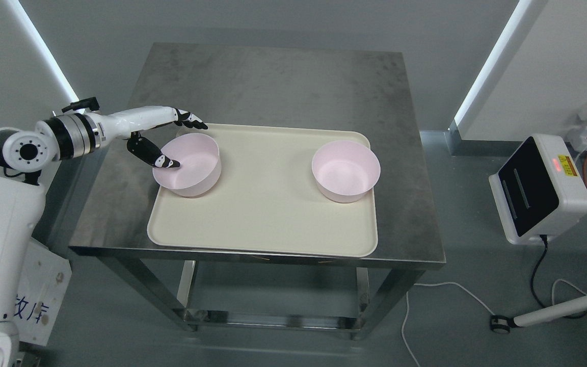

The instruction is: Stack pink IKEA bowls on left shelf middle

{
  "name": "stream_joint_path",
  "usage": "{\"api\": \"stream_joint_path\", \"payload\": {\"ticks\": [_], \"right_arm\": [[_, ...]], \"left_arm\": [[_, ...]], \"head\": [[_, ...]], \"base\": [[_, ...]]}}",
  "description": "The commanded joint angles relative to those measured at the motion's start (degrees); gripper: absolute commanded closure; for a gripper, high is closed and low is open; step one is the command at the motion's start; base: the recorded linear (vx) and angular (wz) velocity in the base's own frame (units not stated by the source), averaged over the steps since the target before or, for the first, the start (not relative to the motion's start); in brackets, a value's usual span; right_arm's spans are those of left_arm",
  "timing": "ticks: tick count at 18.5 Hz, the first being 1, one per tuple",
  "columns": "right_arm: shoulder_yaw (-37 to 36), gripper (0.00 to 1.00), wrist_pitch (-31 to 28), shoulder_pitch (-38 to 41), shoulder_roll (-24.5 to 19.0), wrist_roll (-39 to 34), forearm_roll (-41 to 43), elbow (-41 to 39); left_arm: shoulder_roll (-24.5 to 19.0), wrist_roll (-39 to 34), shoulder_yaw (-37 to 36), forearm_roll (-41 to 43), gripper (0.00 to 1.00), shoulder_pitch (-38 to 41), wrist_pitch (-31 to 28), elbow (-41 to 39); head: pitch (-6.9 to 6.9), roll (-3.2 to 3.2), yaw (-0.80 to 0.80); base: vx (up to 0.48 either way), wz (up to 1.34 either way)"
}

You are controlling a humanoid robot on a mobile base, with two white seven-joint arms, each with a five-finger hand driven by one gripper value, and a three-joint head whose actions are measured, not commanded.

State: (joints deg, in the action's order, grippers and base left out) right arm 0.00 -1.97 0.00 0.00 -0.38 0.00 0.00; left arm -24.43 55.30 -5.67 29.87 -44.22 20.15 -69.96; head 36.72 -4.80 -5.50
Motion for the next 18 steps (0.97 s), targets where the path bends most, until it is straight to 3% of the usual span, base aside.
{"api": "stream_joint_path", "payload": {"ticks": [1,6,11,14,18], "right_arm": [[-0.6,0.0,0.0,1.7,1.0,0.0,0.0,-1.9],[-0.6,0.0,0.0,1.7,1.0,0.0,0.0,-1.9],[-0.6,0.0,-0.1,1.7,1.0,0.0,0.0,-1.9],[-0.6,0.0,-0.1,1.7,1.0,0.0,0.0,-1.9],[-0.6,0.0,-0.1,1.7,1.0,0.0,0.0,-1.9]], "left_arm": [[0.7,0.1,-1.3,3.5,0.42,-0.9,-1.0,1.0],[6.4,0.6,-0.6,3.1,0.69,-2.4,-0.5,1.0],[7.8,0.7,-0.2,2.7,0.94,-2.2,0.0,1.0],[8.0,0.7,0.2,2.6,0.99,-2.3,1.4,1.2],[10.0,0.8,0.7,1.0,1.0,-4.9,1.1,1.0]], "head": [[0.0,0.0,0.0],[0.0,0.0,0.0],[0.0,0.0,0.0],[0.0,0.0,0.0],[0.0,0.0,0.0]], "base": [[0.0,0.0],[0.0,0.0],[0.0,0.0],[0.0,0.0],[0.0,0.0]]}}
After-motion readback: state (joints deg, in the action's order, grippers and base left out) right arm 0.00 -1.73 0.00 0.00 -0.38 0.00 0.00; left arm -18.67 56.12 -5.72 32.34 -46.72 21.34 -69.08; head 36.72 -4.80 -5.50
